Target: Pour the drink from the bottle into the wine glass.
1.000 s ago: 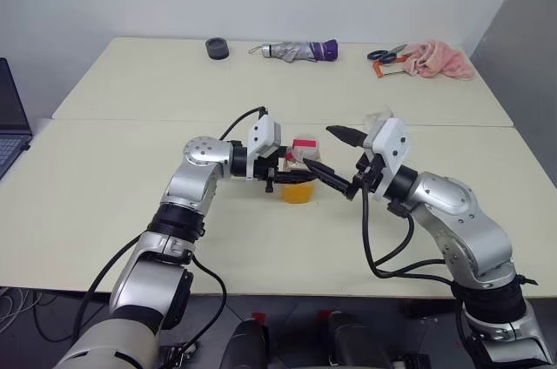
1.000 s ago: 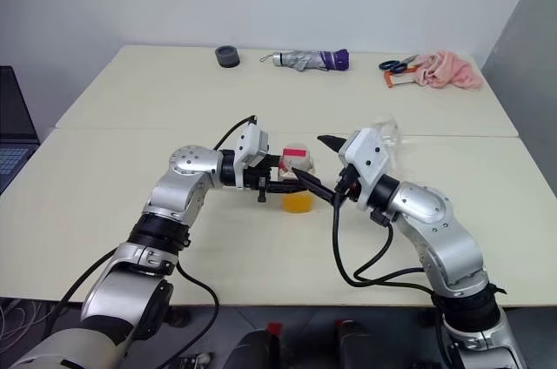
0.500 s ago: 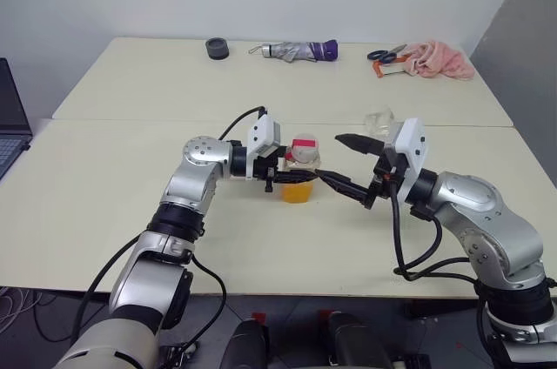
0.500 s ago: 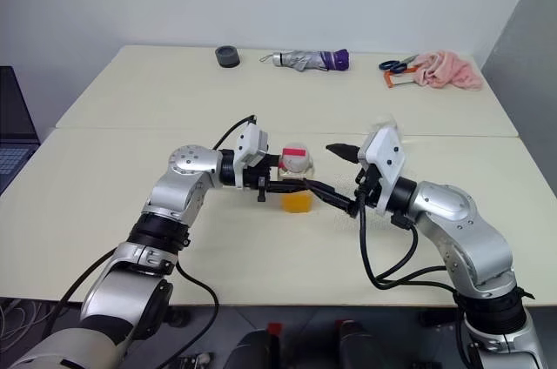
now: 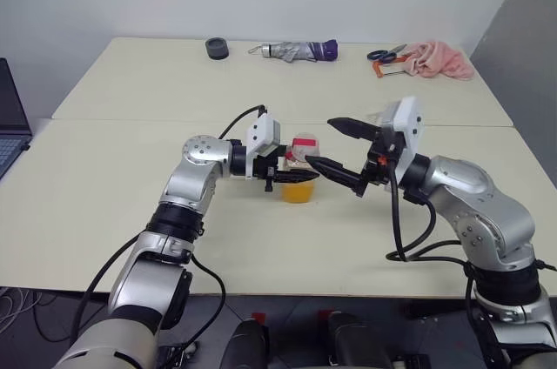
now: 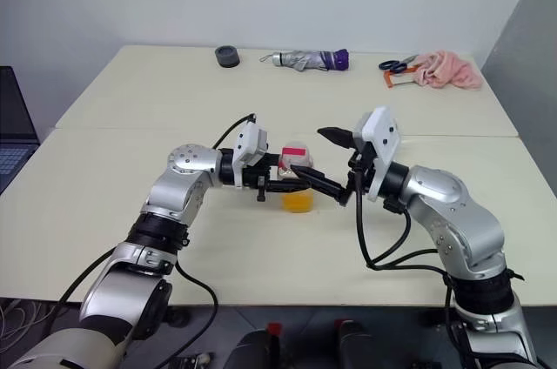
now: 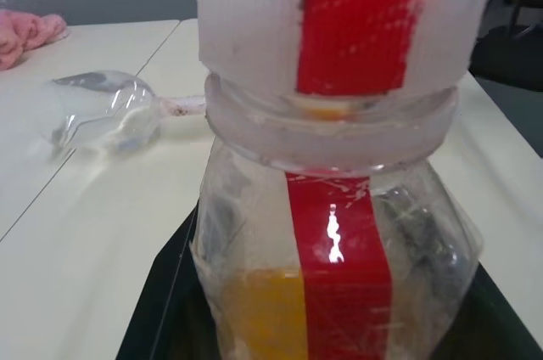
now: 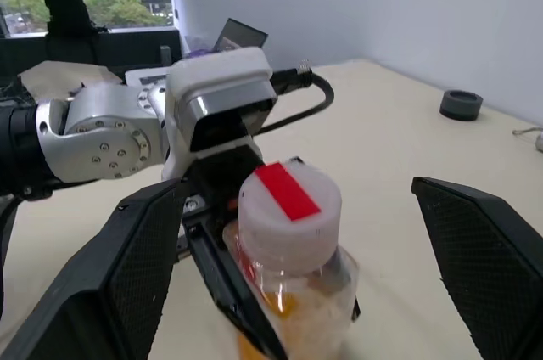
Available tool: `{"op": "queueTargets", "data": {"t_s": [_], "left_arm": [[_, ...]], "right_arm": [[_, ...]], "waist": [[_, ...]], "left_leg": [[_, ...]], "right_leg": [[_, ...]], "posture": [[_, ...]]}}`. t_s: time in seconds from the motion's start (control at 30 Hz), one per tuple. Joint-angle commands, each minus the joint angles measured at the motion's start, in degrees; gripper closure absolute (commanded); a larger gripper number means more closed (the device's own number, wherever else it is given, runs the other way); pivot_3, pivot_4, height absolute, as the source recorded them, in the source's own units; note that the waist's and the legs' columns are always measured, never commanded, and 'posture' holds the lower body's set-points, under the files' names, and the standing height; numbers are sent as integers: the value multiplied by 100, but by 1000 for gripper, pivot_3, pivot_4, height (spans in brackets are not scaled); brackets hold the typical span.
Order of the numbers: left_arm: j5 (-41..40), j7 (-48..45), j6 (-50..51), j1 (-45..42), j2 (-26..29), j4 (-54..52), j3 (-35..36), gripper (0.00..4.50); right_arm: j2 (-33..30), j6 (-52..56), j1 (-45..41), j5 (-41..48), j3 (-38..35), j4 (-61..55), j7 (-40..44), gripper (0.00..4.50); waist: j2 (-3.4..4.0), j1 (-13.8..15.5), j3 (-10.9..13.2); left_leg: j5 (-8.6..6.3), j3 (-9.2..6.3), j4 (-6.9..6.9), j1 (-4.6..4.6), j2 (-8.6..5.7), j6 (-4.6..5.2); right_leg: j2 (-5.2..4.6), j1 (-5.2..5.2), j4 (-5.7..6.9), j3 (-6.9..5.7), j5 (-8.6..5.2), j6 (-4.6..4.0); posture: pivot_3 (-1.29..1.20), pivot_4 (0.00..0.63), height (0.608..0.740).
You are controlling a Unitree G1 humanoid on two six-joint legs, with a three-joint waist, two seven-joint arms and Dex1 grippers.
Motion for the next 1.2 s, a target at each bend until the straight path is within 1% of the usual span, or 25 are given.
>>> {"op": "queueTargets", "data": {"t_s": [0.03, 0.3, 0.7, 0.8, 0.83, 0.87, 1.0, 1.03, 1.1, 1.2], "left_arm": [[-272, -53, 108, -67, -32, -315, 173, 2714], [-454, -26, 309, -18, -16, -452, 267, 2714], [-338, -35, 273, 45, 23, -569, 180, 2714], [-338, -3, 304, 79, 20, -636, 174, 2714], [-339, 11, 314, 88, 17, -655, 176, 2714], [-335, 17, 318, 99, 19, -673, 173, 2714], [-339, 49, 359, 134, 18, -745, 167, 2714], [-341, 56, 365, 138, 17, -752, 167, 2714], [-343, 65, 369, 142, 17, -759, 167, 2714], [-349, 82, 384, 169, 16, -808, 164, 2714]], "right_arm": [[58, -77, -163, -36, 51, 92, 42, 0], [146, -145, -266, -55, 118, 310, 173, 0], [314, -304, -414, -247, 159, 518, 205, 0], [318, -321, -429, -258, 167, 526, 216, 549], [309, -335, -430, -277, 189, 525, 234, 842], [313, -341, -438, -281, 199, 527, 243, 1262], [314, -410, -447, -313, 226, 500, 297, 2586], [324, -422, -449, -303, 224, 494, 301, 2660], [382, -447, -440, -220, 174, 484, 301, 2659], [608, -207, -358, 329, -128, 412, 217, 2659]], "waist": [[0, 6, 0], [0, 5, 0], [0, 5, 0], [0, 5, 0], [0, 5, 0], [0, 5, 0], [0, 5, 0], [0, 5, 0], [0, 5, 0], [0, 4, 0]], "left_leg": [[0, 1, 0, -1, -1, 0], [0, 1, 0, 0, 0, 0], [0, 1, 0, 0, 0, 0], [0, 1, 0, 0, 0, 0], [0, 1, 0, 0, 0, 0], [0, 1, 0, 0, 0, 0], [0, 1, 0, 1, 0, 0], [0, 1, 0, 0, 0, 0], [0, 1, 0, 0, 0, 0], [0, 1, 0, 0, 1, 0]], "right_leg": [[-1, 0, 0, 1, 0, 0], [-2, 0, 0, 1, 0, 0], [-2, 0, 0, 1, 0, 0], [-2, 0, 0, 1, 0, 0], [-2, 0, 0, 1, 0, 0], [-3, 0, 0, 1, 0, 0], [-3, 0, 0, 1, 0, 0], [-3, 0, 0, 1, 0, 0], [-3, 0, 0, 1, 0, 0], [-3, 0, 0, 1, 0, 0]], "posture": [[0, 150, 740], [0, 150, 740], [0, 150, 740], [0, 150, 740], [0, 150, 740], [0, 150, 740], [0, 150, 740], [0, 150, 740], [0, 150, 740], [0, 150, 740]]}}
